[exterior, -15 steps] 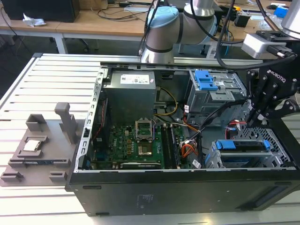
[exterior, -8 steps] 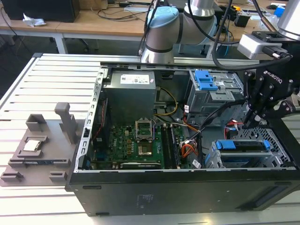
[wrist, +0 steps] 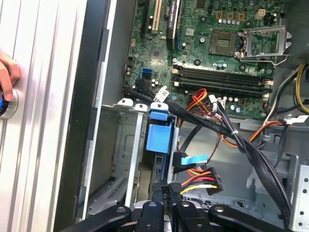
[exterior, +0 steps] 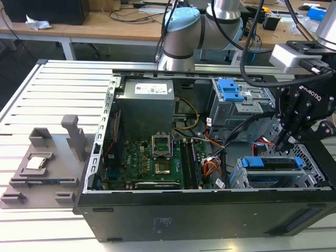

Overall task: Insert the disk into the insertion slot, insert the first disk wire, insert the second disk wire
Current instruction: 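Insert the first disk wire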

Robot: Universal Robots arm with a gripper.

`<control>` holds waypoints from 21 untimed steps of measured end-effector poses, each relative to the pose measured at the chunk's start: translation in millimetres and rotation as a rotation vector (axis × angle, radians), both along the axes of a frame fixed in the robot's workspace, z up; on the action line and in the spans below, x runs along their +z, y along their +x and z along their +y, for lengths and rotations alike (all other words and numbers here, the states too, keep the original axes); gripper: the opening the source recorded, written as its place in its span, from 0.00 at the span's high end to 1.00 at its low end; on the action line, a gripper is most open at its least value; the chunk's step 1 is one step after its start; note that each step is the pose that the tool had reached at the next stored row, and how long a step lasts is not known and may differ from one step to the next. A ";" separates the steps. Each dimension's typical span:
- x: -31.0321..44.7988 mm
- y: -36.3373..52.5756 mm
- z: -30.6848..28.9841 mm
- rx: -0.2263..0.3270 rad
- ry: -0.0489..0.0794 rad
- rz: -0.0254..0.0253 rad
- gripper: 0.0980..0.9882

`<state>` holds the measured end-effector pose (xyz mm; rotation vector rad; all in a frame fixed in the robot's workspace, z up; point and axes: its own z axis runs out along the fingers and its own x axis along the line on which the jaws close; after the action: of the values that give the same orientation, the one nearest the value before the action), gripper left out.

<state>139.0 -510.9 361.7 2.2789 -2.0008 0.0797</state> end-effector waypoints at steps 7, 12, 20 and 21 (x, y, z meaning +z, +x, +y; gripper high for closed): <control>-1.6 -0.1 -2.5 -0.032 0.009 0.0001 0.92; -2.2 0.0 -8.1 -0.044 0.034 0.0004 0.92; -12.6 2.8 -16.6 -0.065 0.048 0.0006 0.92; -15.4 5.3 -16.6 -0.071 0.048 0.0006 0.92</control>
<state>144.3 -527.5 346.3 2.2329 -2.1028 0.0258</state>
